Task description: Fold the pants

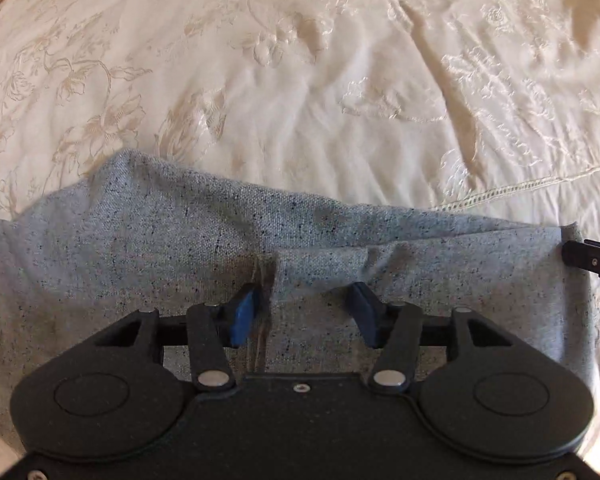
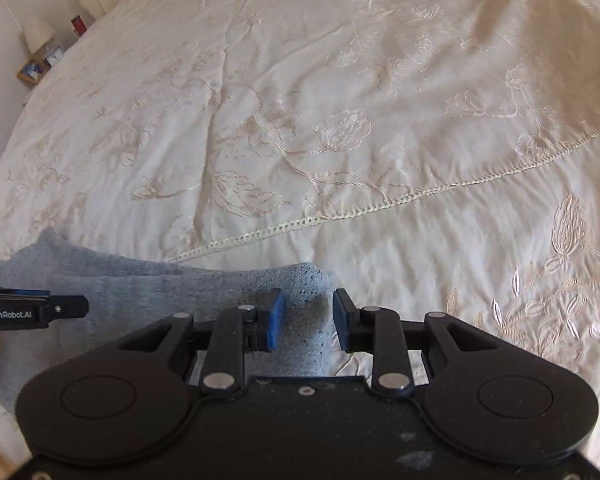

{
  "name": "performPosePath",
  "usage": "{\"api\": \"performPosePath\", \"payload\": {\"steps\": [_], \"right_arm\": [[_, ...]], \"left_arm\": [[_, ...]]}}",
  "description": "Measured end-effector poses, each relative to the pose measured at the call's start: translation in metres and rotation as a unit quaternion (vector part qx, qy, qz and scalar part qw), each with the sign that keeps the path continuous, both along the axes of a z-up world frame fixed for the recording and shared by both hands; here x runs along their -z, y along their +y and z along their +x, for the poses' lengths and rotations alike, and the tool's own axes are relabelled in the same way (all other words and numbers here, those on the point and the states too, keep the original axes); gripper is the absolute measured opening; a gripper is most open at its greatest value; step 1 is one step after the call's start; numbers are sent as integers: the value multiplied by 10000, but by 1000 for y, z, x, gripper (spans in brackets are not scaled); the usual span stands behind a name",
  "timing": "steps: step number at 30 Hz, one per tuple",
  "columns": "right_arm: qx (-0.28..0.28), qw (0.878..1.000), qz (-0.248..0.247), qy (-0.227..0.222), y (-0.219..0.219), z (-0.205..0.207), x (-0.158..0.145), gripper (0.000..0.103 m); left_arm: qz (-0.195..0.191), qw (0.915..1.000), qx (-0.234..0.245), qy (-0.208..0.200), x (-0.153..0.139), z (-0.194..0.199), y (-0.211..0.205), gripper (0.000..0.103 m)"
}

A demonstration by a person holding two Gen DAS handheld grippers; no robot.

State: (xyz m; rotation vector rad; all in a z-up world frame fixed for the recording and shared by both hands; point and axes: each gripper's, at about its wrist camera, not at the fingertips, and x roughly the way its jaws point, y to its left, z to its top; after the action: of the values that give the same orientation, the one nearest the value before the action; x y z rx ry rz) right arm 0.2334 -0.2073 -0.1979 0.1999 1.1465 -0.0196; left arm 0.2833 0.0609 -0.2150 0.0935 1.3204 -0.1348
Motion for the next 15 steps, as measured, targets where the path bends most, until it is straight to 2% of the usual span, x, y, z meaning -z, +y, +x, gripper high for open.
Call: {"api": "performPosePath", "payload": {"steps": [4,6,8,11,15], "right_arm": [[-167,9993,-35,323,-4,15,28,30],[-293,9992,-112,257,-2,14,33,30],[-331,9992,-137,198,-3,13,34,30],[-400,9990,-152,162,-2,11,36,31],[-612,9977,-199,193,0,15,37,32]], "left_arm": [[155,9998,-111,-82,8,-4,0,70],[353,9991,-114,-213,11,-8,-1,87],[523,9981,-141,-290,13,-13,-1,98],[285,9987,-415,-73,13,-14,10,98],[-259,9951,-955,-52,-1,-29,30,81]]}}
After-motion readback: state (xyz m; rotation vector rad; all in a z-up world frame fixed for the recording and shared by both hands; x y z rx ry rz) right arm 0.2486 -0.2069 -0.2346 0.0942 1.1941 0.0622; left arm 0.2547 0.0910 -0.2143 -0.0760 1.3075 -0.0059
